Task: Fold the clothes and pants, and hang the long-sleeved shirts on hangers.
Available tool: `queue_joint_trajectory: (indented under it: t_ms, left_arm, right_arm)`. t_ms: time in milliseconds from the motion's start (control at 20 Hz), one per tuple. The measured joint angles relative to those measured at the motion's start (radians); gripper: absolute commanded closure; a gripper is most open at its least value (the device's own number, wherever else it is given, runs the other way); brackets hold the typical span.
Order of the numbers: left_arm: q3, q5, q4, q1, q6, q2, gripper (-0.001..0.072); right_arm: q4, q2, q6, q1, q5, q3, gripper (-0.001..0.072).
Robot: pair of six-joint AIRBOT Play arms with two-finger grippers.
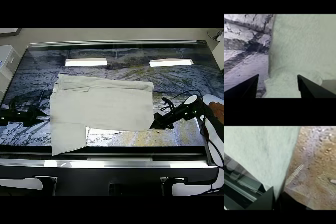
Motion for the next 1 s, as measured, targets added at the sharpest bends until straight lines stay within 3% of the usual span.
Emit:
queue_joint_trajectory:
  t_ms: [400,550,650,750,800,1000]
  left_arm:
    - [-0.018,-0.003,-0.026,-0.048,0.041,-0.043,0.0187]
    - [-0.019,-0.005,-0.027,-0.068,0.045,-0.05,0.0396]
    - [-0.019,-0.006,-0.028,-0.074,0.047,-0.051,0.0402]
    - [-0.019,-0.007,-0.027,-0.077,0.046,-0.052,0.0603]
    - [-0.019,-0.008,-0.028,-0.078,0.046,-0.052,0.0665]
    - [-0.019,-0.02,-0.028,-0.08,0.043,-0.052,0.0683]
  right_arm:
    - [-0.003,0.0,0.013,0.0,-0.019,0.0,0.0678]
    - [-0.003,0.0,0.016,0.0,-0.025,0.0,0.0678]
    - [-0.002,0.0,0.016,0.0,-0.026,0.0,0.0678]
    - [-0.001,0.0,0.016,0.0,-0.026,0.0,0.0678]
    - [-0.001,0.0,0.016,0.0,-0.026,0.0,0.0678]
    - [0.0,0.004,0.016,0.0,-0.029,0.0,0.0679]
